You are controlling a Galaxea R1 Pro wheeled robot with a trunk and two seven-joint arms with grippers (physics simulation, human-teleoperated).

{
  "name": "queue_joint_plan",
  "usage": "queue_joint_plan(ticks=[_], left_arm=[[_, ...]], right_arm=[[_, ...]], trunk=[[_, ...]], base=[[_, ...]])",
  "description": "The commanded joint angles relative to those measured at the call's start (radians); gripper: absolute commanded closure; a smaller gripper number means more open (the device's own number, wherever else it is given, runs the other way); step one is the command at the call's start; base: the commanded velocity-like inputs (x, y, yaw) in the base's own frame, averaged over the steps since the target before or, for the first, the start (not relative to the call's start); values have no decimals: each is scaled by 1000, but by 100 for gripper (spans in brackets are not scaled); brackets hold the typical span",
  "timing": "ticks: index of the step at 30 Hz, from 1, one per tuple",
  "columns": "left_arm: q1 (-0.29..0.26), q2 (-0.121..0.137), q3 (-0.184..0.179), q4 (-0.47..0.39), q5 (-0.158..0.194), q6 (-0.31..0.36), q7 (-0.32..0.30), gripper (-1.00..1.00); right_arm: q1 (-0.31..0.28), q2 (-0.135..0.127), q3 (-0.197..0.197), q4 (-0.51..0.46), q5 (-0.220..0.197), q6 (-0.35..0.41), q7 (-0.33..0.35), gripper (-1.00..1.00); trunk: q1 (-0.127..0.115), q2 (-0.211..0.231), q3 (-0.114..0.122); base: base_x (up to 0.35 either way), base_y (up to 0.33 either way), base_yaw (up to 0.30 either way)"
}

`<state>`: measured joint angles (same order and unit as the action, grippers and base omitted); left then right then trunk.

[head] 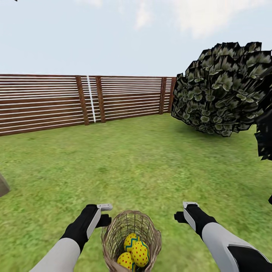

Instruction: Take the three Easter eggs out of the wicker basket on the lawn in the garden, then place them on the lawn next to a single tree (choose any tree) so that all three eggs are next to the same tree and none are left in the basket.

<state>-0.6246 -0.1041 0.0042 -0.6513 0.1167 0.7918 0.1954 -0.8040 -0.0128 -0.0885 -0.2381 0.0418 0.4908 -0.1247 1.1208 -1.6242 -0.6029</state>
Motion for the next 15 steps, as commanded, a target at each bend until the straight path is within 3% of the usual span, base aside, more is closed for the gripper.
queue_joint_plan(ticks=[1,6,15], left_arm=[[0,0,0,-7,11,5,9,-100],[-15,8,-1,-27,9,17,9,-100],[-20,13,-5,-3,7,44,9,-100]], right_arm=[[0,0,-8,-2,4,5,-1,-100],[-1,-1,-8,-31,5,6,-1,-100],[-1,4,-8,-40,4,7,-1,-100]], trunk=[[4,-8,-4],[23,-43,-20],[58,-106,-41]], base=[[0,0,0],[0,0,-15],[27,1,-237]])
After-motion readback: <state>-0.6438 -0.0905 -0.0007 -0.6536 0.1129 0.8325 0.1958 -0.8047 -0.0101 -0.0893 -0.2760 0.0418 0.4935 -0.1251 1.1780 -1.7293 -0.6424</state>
